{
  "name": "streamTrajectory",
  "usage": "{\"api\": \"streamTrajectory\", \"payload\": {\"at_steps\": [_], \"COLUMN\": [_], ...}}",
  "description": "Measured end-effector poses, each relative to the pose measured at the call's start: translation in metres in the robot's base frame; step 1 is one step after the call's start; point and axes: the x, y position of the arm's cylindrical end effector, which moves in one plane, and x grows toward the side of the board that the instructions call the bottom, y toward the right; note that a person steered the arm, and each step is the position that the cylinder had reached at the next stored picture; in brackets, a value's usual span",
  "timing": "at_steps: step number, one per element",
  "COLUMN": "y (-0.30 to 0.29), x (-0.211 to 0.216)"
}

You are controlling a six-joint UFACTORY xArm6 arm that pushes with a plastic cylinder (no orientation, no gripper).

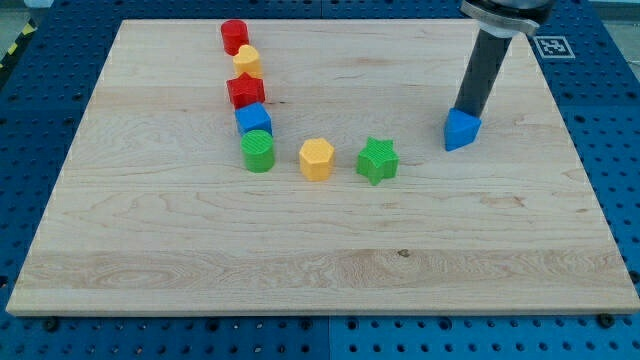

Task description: Push the blue triangle to the right side of the green star

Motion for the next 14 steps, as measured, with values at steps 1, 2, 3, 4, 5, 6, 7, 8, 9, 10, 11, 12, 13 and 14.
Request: {"api": "streamTrajectory", "payload": {"at_steps": [1, 2, 3, 4, 5, 6, 7, 8, 9, 10, 11, 12, 13, 14], "y": [0.0, 0.0, 0.0, 0.0, 0.0, -0.002, -0.007, -0.02, -0.034, -0.037, -0.037, -0.038, -0.037, -0.027], "x": [0.008, 0.021, 0.037, 0.044, 0.044, 0.044, 0.044, 0.044, 0.044, 0.044, 0.044, 0.044, 0.043, 0.042]}}
